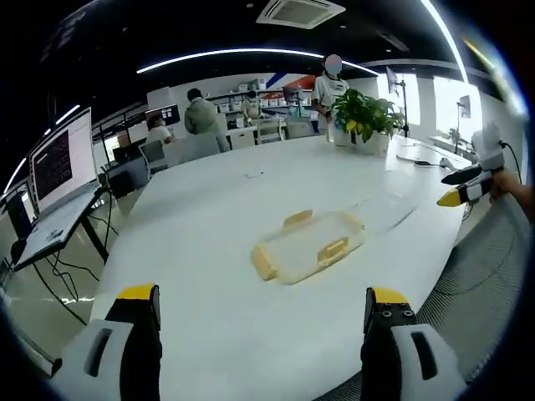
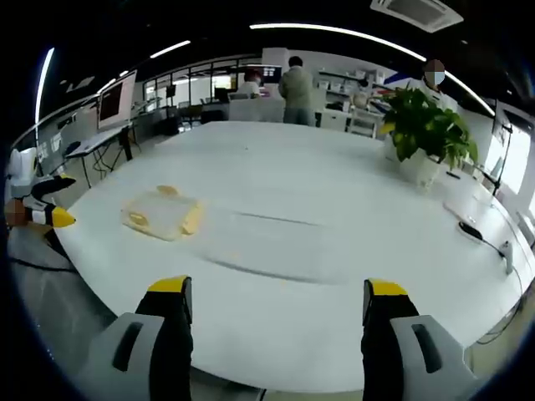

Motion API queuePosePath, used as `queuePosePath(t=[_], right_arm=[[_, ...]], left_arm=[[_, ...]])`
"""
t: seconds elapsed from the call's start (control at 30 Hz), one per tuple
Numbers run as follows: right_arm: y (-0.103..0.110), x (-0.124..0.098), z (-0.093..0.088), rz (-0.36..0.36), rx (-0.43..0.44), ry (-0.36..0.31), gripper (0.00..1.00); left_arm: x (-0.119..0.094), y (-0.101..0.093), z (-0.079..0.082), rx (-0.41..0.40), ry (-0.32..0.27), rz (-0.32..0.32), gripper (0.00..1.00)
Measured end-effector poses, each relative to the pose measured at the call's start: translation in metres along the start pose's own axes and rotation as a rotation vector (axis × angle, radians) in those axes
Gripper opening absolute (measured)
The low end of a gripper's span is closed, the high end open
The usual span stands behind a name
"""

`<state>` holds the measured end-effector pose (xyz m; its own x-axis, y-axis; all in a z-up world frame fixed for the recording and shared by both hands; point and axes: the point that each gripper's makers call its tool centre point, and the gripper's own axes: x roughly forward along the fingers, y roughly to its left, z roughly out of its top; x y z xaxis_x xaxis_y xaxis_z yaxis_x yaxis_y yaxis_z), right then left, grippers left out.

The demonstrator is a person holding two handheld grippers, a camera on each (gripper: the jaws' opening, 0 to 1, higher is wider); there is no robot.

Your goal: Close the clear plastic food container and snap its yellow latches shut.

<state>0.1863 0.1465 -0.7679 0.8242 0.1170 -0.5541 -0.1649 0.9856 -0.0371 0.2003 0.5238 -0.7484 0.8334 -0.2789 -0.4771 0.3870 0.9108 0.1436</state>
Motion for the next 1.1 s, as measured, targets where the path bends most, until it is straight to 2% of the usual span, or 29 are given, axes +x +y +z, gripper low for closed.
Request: queuePosePath(t=[0.7, 1.1], right_arm=[[0.0015, 0.0004, -0.0001, 0.013, 0.01, -0.006, 0.81], [0.004, 0.0009, 0.0006, 0.03, 0.008, -0.012, 0.81]], left_arm=[[0.001, 0.0036, -0.0036, 0.005, 0.017, 0.016, 0.99], [0.0039, 0.0066, -0.0099, 0.019, 0.052, 0.021, 0.99]])
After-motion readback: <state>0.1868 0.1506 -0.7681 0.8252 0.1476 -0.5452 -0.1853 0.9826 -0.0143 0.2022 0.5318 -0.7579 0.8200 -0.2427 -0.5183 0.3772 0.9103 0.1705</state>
